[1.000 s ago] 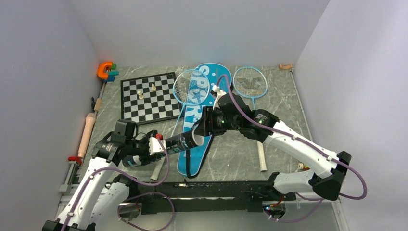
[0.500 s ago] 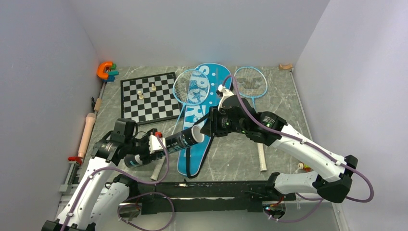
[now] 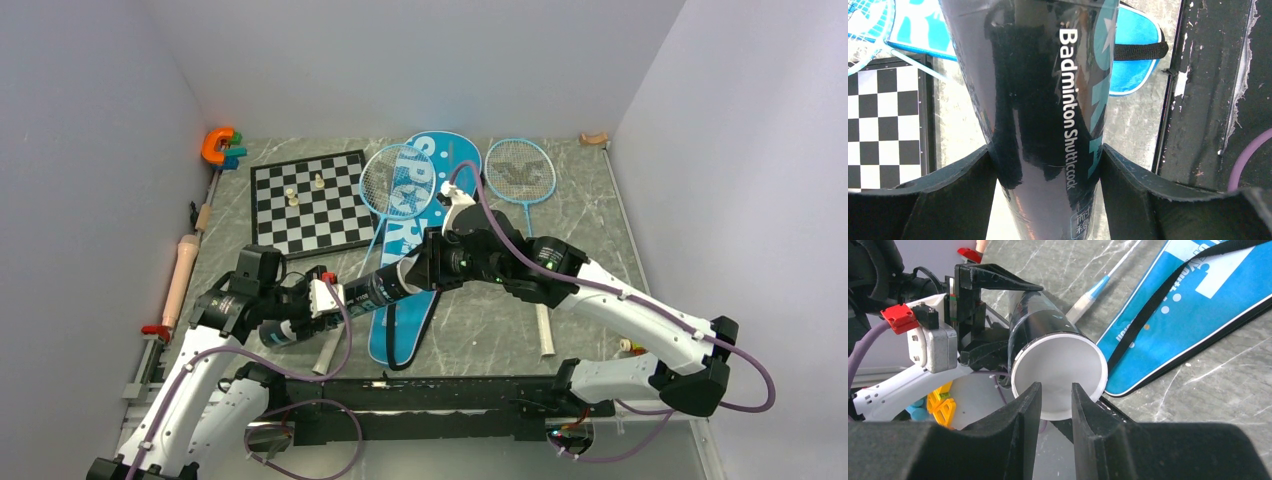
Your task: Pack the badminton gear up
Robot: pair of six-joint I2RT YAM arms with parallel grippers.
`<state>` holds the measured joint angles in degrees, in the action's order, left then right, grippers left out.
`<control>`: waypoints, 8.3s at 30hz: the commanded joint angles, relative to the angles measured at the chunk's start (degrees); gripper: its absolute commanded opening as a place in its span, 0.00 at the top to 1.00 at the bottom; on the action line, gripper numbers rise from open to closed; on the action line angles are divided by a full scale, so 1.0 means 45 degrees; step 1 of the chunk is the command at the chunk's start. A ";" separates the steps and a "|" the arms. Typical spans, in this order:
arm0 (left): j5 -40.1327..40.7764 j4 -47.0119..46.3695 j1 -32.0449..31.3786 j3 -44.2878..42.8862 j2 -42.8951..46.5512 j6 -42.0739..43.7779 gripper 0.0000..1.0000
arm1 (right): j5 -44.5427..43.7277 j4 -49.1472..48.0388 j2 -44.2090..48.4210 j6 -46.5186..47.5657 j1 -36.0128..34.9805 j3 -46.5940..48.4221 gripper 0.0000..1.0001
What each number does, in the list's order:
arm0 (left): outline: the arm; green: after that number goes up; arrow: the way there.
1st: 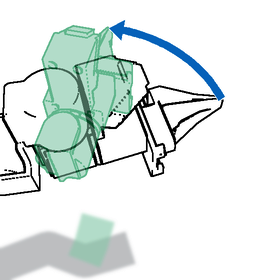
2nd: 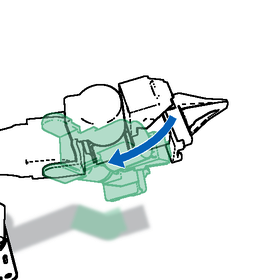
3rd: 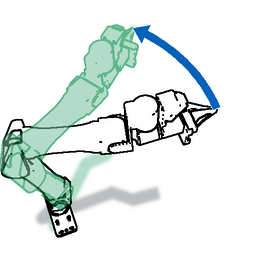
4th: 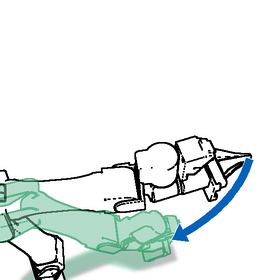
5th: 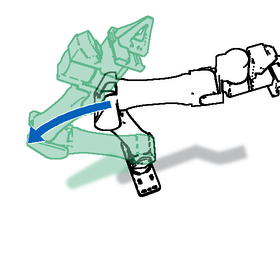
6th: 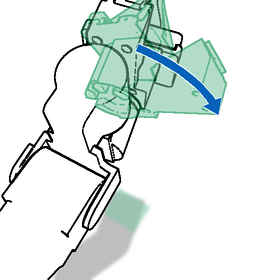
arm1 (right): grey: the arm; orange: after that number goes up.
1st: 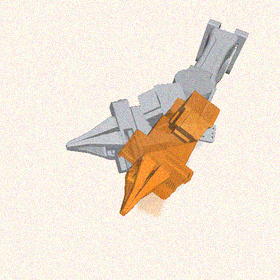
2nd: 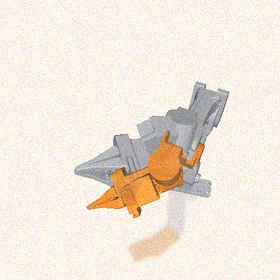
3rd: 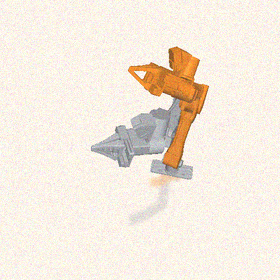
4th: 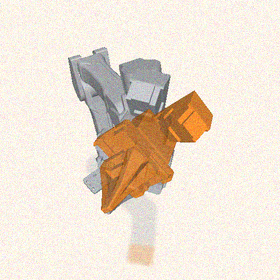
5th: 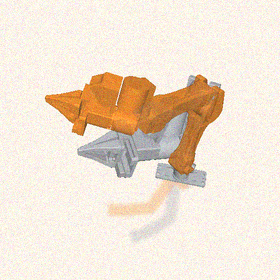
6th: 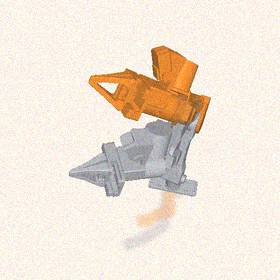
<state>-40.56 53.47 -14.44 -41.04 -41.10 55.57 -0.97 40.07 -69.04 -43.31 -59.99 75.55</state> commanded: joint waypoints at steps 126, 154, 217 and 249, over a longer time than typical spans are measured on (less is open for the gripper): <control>0.3597 -0.3162 1.1802 -0.3022 -0.7032 -0.4619 0.98 | 0.2883 -0.0160 0.1791 0.0727 0.7237 -0.1336 0.00; 0.3939 -0.2393 1.1255 -0.4029 -0.6267 -0.5146 0.01 | 0.3511 -0.1160 0.1133 0.0472 0.8179 -0.3328 0.00; 0.0078 0.2205 0.8491 -0.6842 -0.4737 -0.4464 0.00 | 0.3317 -0.6693 -1.1048 -0.3743 0.2907 0.2264 0.43; 0.2506 0.0125 0.5836 -0.4592 -0.3201 -0.6178 0.13 | 0.1933 -0.8060 -0.8859 -0.3055 0.3608 0.0277 1.00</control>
<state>-34.61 60.31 18.04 -65.65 -59.75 33.98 11.35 5.32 -118.50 -60.73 -45.08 78.87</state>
